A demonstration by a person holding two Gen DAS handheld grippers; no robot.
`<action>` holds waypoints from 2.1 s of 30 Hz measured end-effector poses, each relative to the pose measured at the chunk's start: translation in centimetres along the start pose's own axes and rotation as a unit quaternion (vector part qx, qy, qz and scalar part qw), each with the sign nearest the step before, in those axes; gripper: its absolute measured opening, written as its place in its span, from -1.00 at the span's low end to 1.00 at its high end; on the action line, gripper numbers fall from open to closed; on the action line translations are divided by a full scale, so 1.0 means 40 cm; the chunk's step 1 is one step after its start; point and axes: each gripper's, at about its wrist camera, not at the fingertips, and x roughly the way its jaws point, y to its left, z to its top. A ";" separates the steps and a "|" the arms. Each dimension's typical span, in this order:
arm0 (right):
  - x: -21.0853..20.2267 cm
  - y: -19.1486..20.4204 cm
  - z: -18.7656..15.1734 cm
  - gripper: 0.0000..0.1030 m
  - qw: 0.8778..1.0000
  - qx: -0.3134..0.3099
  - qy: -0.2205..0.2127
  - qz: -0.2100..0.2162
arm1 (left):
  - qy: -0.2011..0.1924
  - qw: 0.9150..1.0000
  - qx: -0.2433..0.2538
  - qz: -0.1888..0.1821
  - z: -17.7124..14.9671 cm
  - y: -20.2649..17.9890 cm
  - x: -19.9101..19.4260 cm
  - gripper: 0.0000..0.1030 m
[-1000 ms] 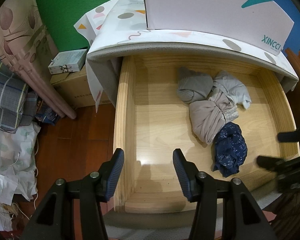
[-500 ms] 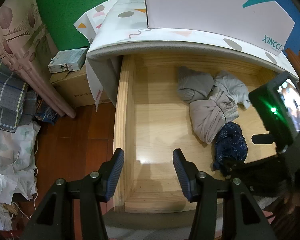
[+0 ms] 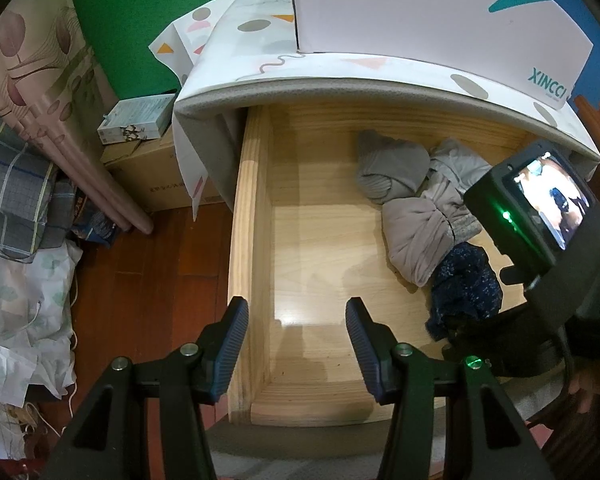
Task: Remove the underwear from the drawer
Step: 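Move the right gripper into the drawer and grasp the navy floral underwear, then lift the navy underwear with the right gripper while the left gripper approaches the beige underwear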
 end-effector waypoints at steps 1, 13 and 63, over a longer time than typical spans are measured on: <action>0.005 -0.001 0.005 0.40 1.000 -0.001 0.004 -0.002 | 0.000 1.000 0.000 -0.001 0.000 0.000 0.000 0.01; 0.035 -0.098 -0.019 -0.25 0.999 0.019 0.008 0.029 | 0.002 1.000 0.002 0.002 0.001 -0.001 0.000 0.01; 0.104 -0.345 -0.202 -0.37 0.995 0.087 0.001 0.049 | 0.059 0.987 0.112 -0.099 0.126 -0.255 0.122 0.01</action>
